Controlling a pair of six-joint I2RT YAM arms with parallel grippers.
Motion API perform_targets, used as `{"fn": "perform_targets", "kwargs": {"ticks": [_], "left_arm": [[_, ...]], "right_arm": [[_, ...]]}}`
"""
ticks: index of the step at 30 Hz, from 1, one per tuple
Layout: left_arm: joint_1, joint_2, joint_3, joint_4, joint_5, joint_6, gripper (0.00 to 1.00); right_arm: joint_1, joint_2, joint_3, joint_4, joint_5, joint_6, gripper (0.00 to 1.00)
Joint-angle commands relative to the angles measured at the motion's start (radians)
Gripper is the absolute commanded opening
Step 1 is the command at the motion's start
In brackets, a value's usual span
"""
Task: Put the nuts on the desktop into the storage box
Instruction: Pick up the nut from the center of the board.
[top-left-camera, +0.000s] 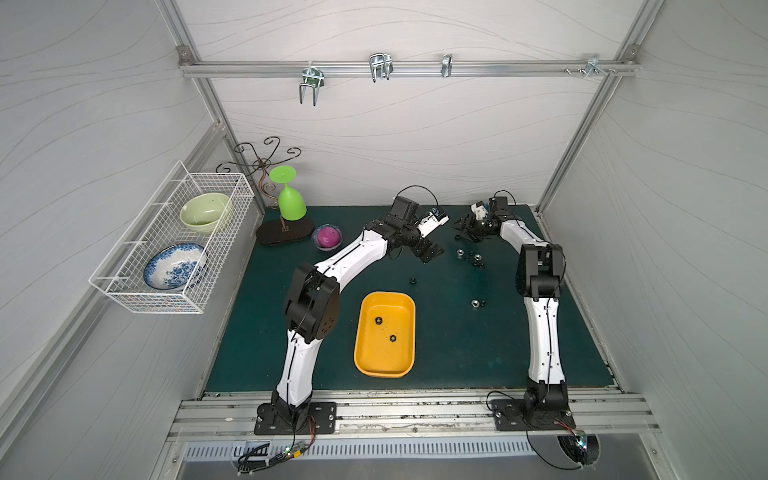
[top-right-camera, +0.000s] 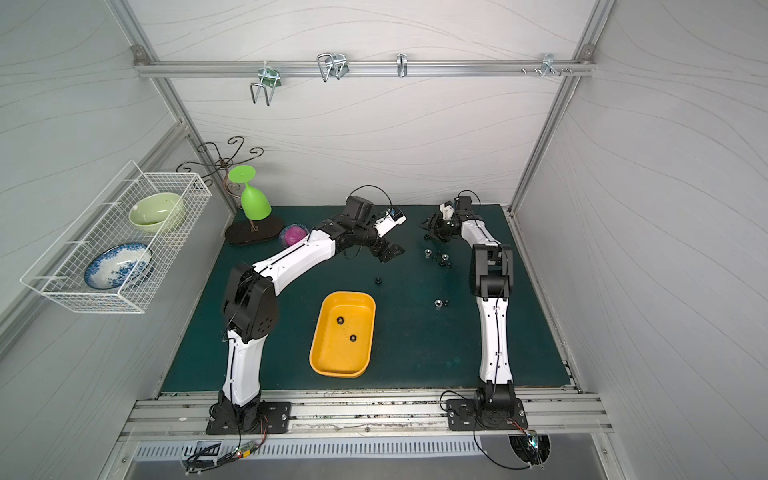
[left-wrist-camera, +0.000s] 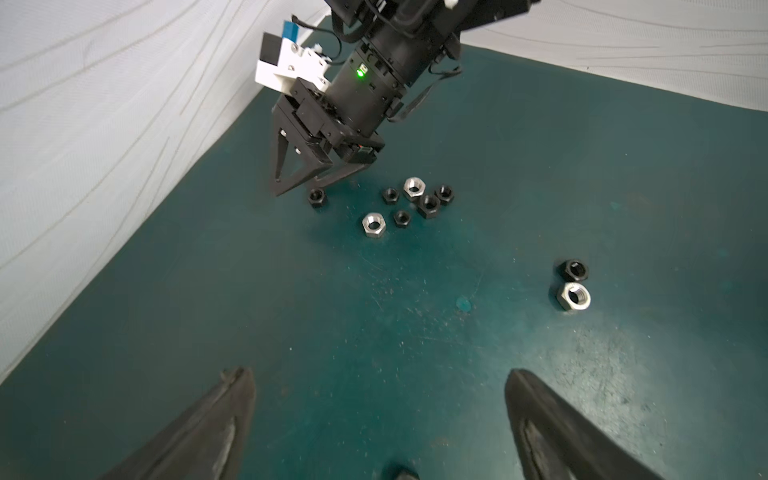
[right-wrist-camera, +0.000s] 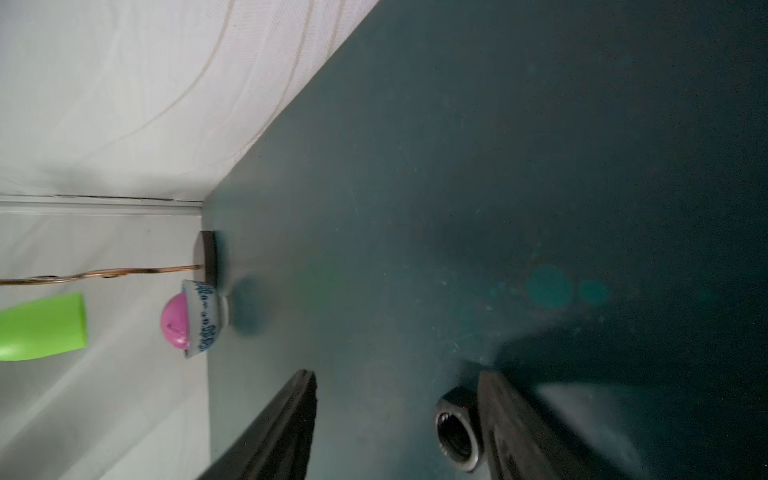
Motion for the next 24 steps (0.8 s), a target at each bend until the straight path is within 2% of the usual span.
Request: {"fn": "perform_targets", "kwargs": {"ticks": [1,6,13,24], "left_arm": [[-0.007,-0.043,-0.004,0.001,-0.003,0.02,0.99],[-0.007,-0.05,-0.009,-0.001,-0.01,0.027,0.99],[-0.008,-0.066,-0.022,-0.003,-0.014,0.037,0.99],[-0.006,-0.068,-0.028,-0.006,0.014,0.028,0.99]], "right_arm": [[0.039,-0.027,0.003,-0.208,0.187,-0.132,0.64],[0.078,-0.025,0.038,-0.282,0.287,-0.207,0.63],[0.131,0.019,0.172,-0.467,0.495,-0.268,0.61],[0.143,0.062,0.261,-0.539,0.567,-0.279,0.56]]}}
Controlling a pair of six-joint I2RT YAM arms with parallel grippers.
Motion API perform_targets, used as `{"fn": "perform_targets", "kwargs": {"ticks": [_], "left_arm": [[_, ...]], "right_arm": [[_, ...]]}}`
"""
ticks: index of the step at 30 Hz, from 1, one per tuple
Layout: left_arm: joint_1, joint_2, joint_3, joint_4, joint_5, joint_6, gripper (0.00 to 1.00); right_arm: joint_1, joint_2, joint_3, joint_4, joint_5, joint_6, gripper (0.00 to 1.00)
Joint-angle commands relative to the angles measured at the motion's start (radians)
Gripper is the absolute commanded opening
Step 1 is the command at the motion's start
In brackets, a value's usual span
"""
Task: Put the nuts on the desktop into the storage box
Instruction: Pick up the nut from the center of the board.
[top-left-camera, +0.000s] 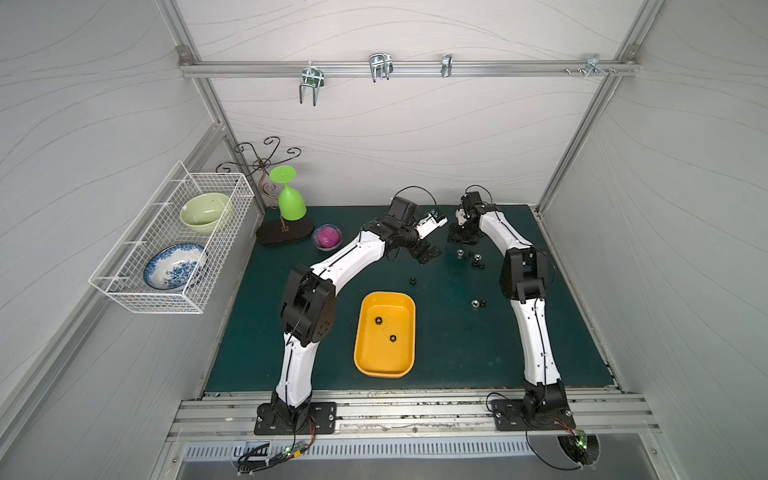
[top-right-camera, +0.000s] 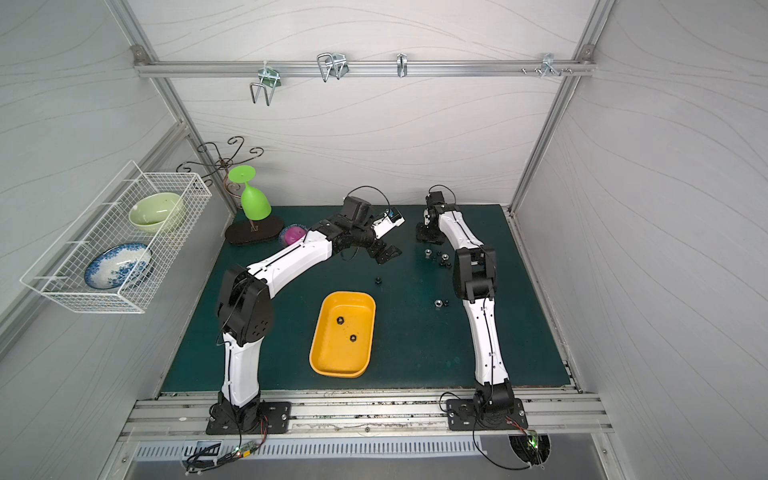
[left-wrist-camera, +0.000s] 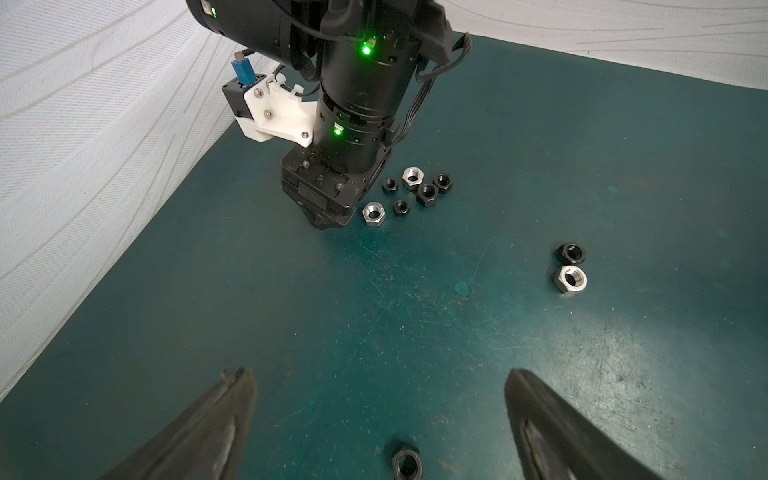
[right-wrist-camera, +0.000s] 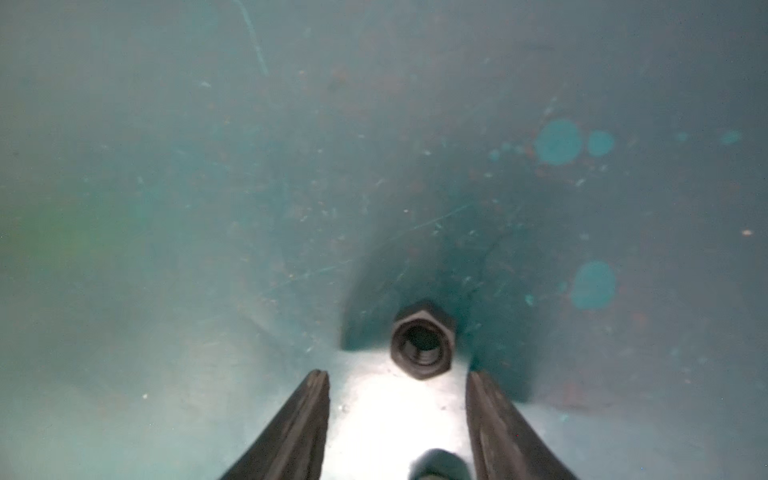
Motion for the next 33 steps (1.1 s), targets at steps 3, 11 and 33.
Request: {"fn": "perform_targets", "kwargs": {"ticks": [3,11,33], "left_arm": [[-0.002,-0.032,-0.012,0.009,0.043,-0.005,0.99],[0.013,-0.039,-0.029,0.011,0.062,-0.011,0.99],[0.029,-0.056,-0.039,0.004,0.088,-0.009,0.99]], "right_arm": [[0.001,0.077,0.114,-0.103,0.061,-0.025,0.56],[0.013,0.112,0.174,-0.118,0.069,-0.032,0.56],[0.058,0.152,0.179,-0.11,0.172,-0.003,0.36]]}}
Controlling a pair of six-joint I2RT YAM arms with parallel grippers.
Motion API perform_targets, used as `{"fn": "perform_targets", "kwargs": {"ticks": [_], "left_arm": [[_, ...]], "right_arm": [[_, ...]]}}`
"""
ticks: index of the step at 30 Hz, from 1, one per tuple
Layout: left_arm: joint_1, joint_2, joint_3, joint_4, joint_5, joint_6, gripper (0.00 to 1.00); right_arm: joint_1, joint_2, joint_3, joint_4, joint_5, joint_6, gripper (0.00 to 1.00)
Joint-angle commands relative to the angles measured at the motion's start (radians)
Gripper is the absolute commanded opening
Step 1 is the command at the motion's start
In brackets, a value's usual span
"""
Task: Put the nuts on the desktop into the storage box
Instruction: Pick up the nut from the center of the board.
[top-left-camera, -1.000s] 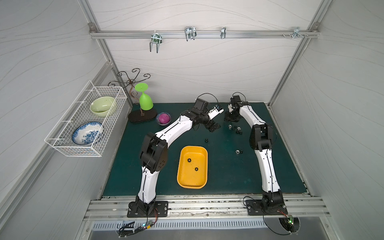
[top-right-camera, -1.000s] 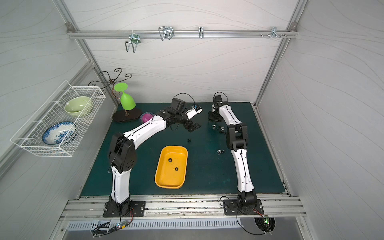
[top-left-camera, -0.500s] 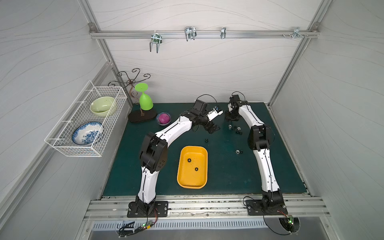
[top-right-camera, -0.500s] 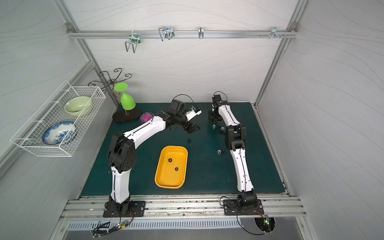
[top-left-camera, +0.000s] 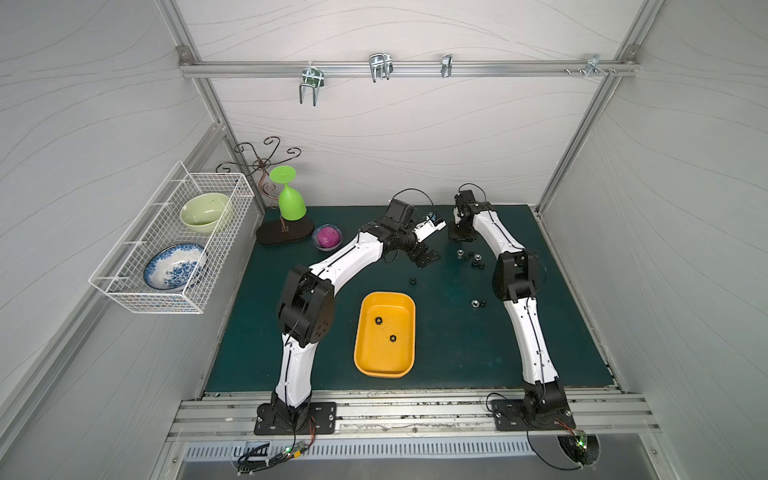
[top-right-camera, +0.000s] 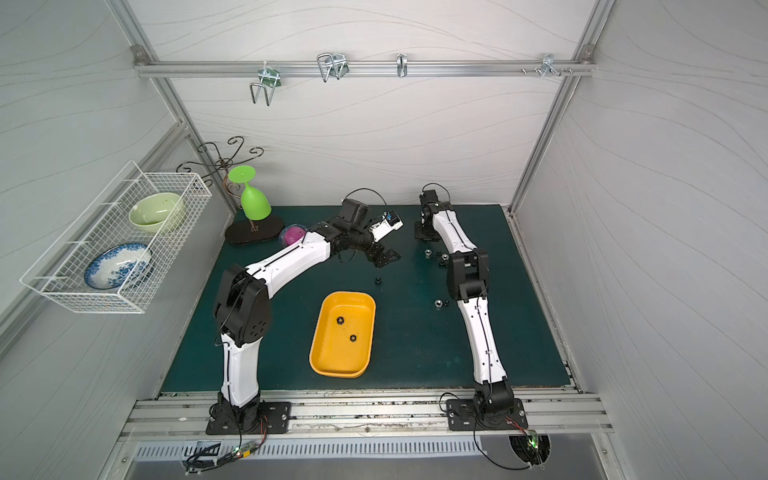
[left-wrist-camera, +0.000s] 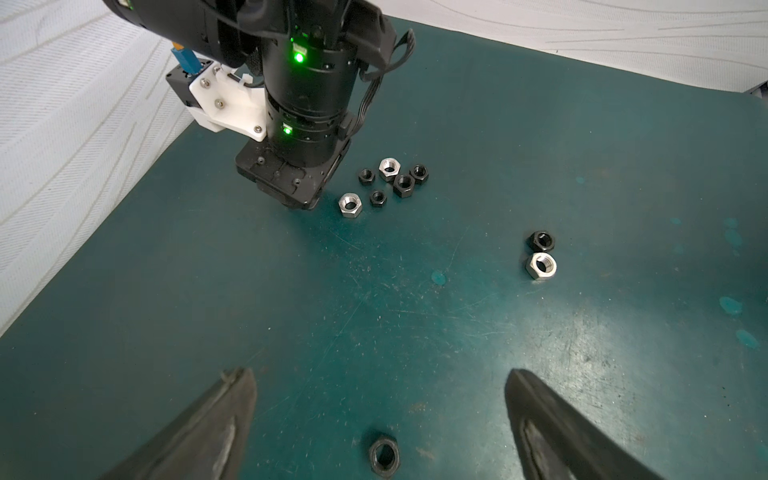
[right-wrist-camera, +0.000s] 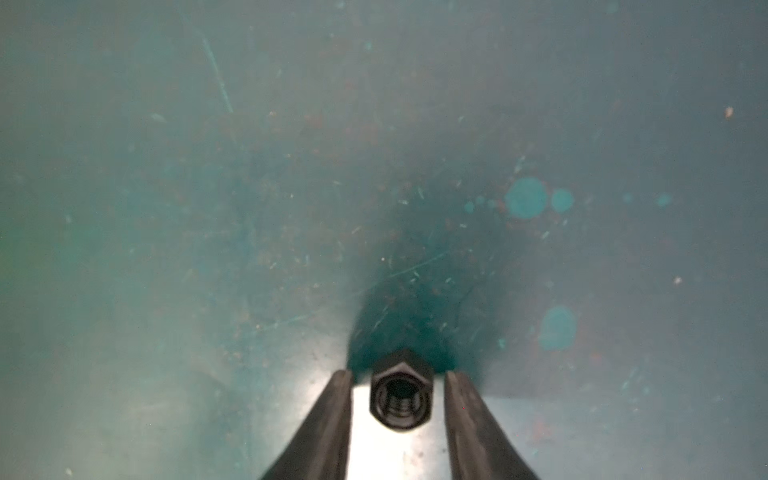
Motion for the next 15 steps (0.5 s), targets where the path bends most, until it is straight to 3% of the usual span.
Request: {"fn": "perform_targets", "kwargs": {"ticks": [1,8,11,15], "left_arm": [[0.01,-0.042,-0.002,0.012,0.024,-0.002,0.99],[0.019,-0.046,-0.013,0.014,0.031,-0.001,0.99],[0.022,-0.048,-0.018,0.018,0.034,-0.002,0.99],[0.025,-0.056,-0.027,0.019,0.041,-0.004,0.99]], "right_arm": [[0.018,0.048,-0.017,-0.023,0.041,0.016,0.35],[0.036,0.05,-0.032,0.003,0.086,0.003,0.28],[0.035,0.043,-0.041,0.01,0.099,0.007,0.19],[0.035,-0.012,-0.122,0.073,0.103,0.008,0.15]]}}
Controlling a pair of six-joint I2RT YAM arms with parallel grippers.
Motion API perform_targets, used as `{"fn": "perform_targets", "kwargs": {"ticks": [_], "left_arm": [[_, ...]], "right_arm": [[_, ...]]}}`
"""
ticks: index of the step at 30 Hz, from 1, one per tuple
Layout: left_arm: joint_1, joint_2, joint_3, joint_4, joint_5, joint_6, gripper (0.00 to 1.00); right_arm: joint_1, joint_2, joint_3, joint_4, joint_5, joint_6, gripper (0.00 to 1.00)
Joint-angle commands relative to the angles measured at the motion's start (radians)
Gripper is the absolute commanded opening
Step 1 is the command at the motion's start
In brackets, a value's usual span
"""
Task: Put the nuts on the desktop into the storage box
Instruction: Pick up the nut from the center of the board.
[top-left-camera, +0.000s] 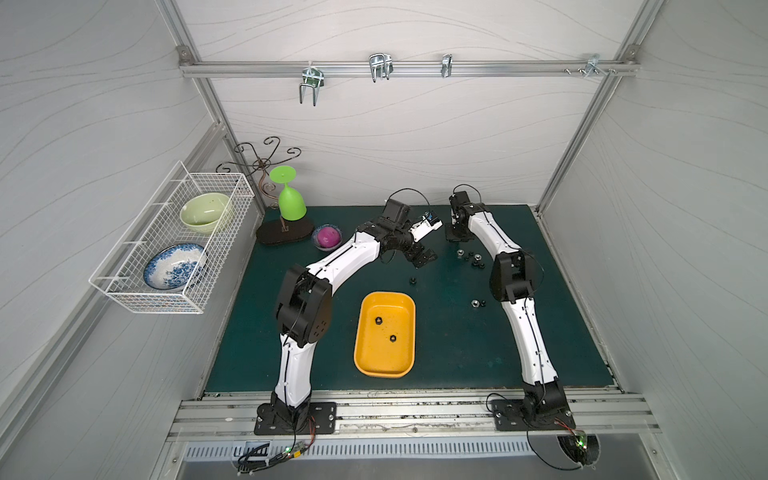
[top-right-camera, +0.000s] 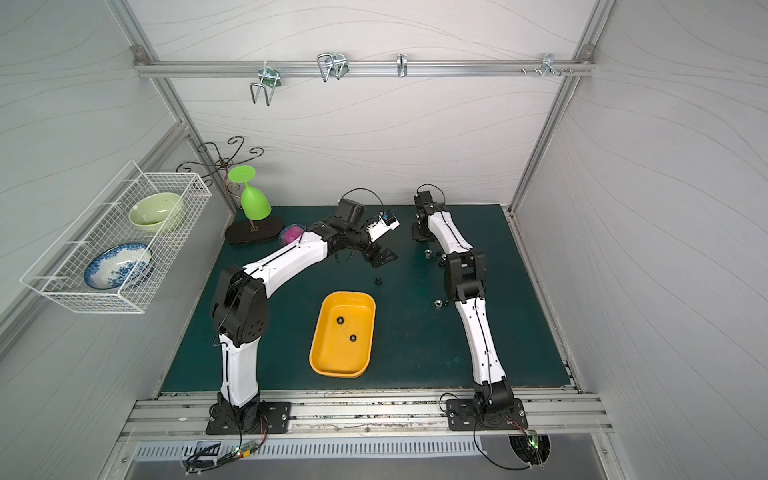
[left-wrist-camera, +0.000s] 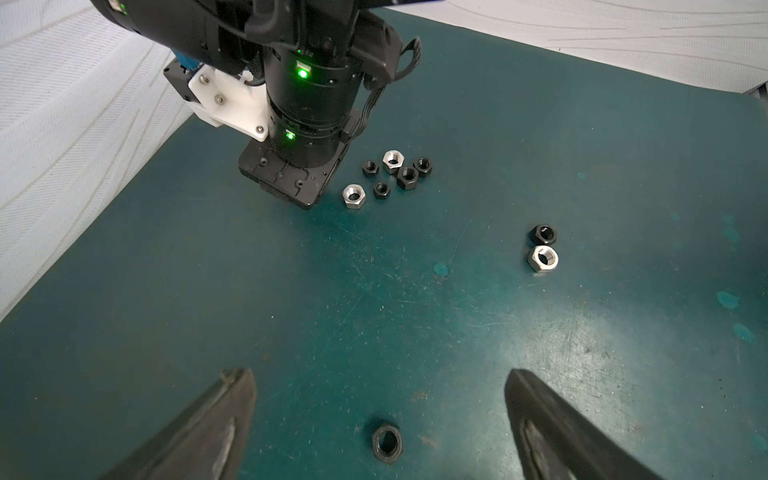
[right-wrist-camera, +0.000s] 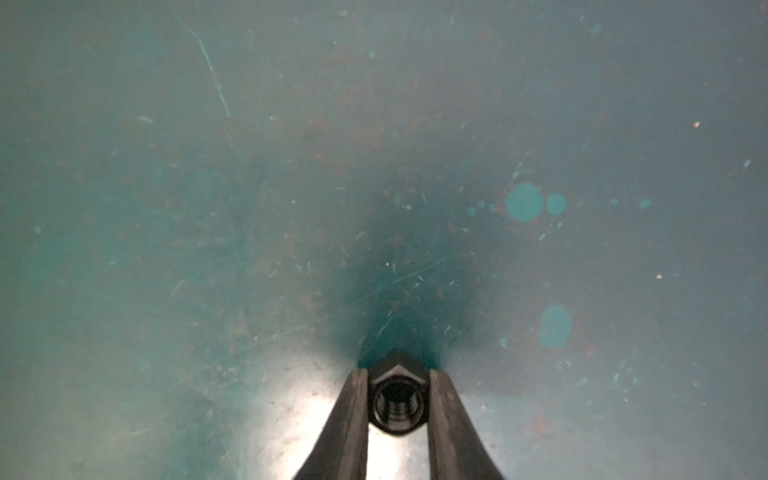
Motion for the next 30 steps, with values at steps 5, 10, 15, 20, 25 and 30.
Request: {"fn": "perform_targets", "kwargs": {"ticks": [5,10,15,20,25,30], "left_arm": [[0.012,-0.057,-0.014,0.018,0.052,-0.002,0.99],[0.016,-0.06,-0.004,0.01,0.09,-0.006,0.99],[0.019,-0.077,-0.015,0.009,0.084,0.003,0.99],[0.022,-0.104,-0.039,0.029,0.038,0.002,0.99],[0.022,-0.146,-0.058,0.026,0.033,-0.005,0.99],[0.023,-0.215,-0.077,0.007,0.038,-0.01,0.99]], "right_arm": [[0.006,-0.084,-0.147,0.084,0.004,-0.003,0.12],[0.006,-0.159,-0.185,0.11,-0.014,-0.01,0.12],[0.003,-0.225,-0.202,0.102,-0.033,0.002,0.12],[0.009,-0.314,-0.267,0.093,-0.04,0.006,0.12],[0.034,-0.422,-0.362,0.084,-0.05,-0.003,0.12],[0.076,-0.525,-0.426,0.048,-0.041,0.016,0.12]]}}
